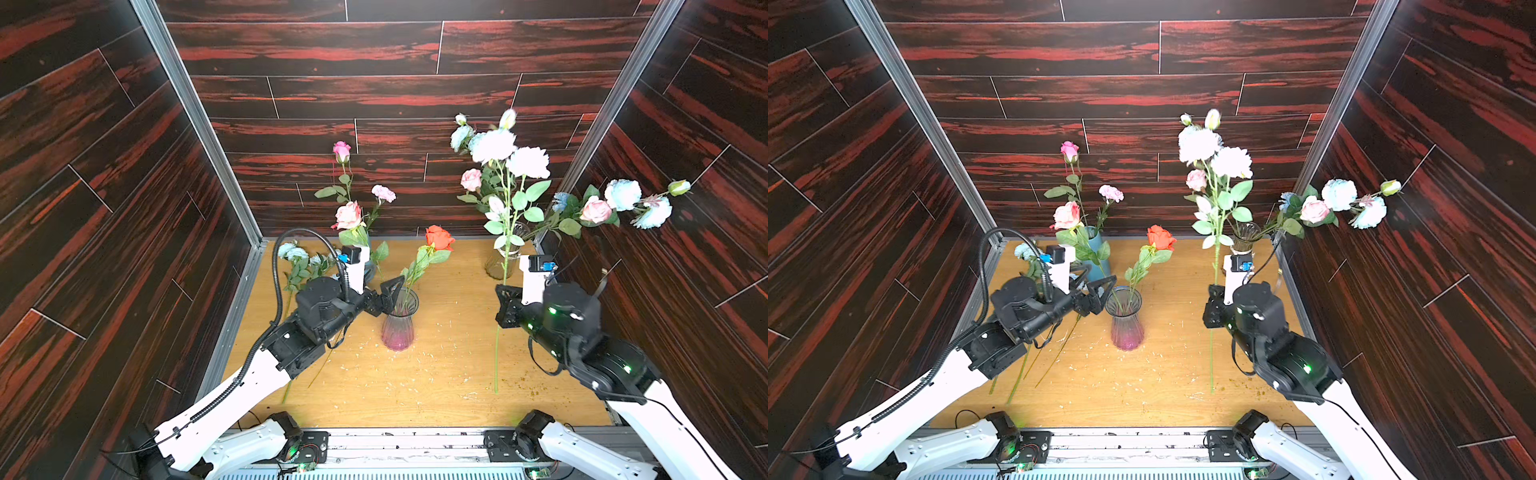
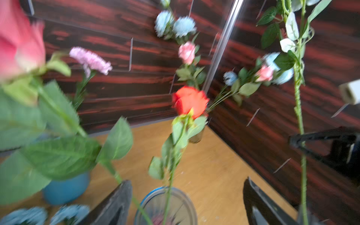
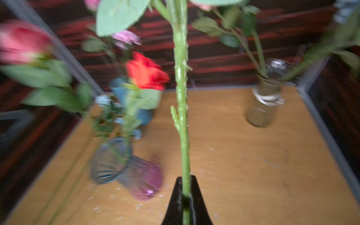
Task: Pick out blue flowers from the vase
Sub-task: Place the flower at the center of the board.
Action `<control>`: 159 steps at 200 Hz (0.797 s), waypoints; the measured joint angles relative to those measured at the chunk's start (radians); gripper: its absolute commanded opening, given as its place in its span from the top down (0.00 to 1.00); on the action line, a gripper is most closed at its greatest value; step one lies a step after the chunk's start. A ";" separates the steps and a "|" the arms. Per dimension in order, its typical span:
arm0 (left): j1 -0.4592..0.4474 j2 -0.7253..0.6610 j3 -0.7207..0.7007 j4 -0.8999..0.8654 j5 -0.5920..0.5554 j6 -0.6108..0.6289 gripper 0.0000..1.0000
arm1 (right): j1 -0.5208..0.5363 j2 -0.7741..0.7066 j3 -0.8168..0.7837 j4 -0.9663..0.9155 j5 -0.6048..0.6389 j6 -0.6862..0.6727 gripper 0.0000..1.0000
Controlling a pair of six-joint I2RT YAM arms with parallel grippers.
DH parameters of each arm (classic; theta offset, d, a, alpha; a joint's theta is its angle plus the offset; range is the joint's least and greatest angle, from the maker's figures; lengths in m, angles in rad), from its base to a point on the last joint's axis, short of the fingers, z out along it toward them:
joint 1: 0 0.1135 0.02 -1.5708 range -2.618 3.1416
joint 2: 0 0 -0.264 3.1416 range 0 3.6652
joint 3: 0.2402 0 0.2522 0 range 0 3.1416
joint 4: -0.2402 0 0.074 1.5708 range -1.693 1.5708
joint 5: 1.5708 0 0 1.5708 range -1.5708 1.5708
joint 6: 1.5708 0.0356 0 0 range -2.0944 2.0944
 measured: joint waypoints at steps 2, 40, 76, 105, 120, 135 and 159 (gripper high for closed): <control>0.000 0.000 -0.004 -0.001 -0.006 0.003 0.09 | -0.011 0.003 -0.005 -0.003 0.001 0.001 1.00; 0.000 -0.048 -0.084 -0.005 -0.123 0.070 0.09 | -0.226 0.075 -0.138 0.001 -0.119 0.018 1.00; 0.000 -0.119 -0.139 0.015 -0.232 0.093 0.09 | -0.262 0.197 -0.172 0.041 -0.236 0.028 1.00; 0.002 -0.125 -0.156 0.023 -0.306 0.091 0.09 | -0.295 0.298 -0.181 0.095 -0.301 0.024 1.00; 0.005 -0.115 -0.156 0.027 -0.319 0.088 0.09 | -0.322 0.319 -0.219 0.133 -0.337 0.024 1.00; 0.005 -0.101 -0.156 0.031 -0.322 0.085 0.09 | -0.340 0.328 -0.261 0.157 -0.366 0.025 1.00; 0.005 -0.079 -0.156 0.031 -0.323 0.084 0.09 | -0.347 0.402 -0.285 0.195 -0.397 0.024 1.00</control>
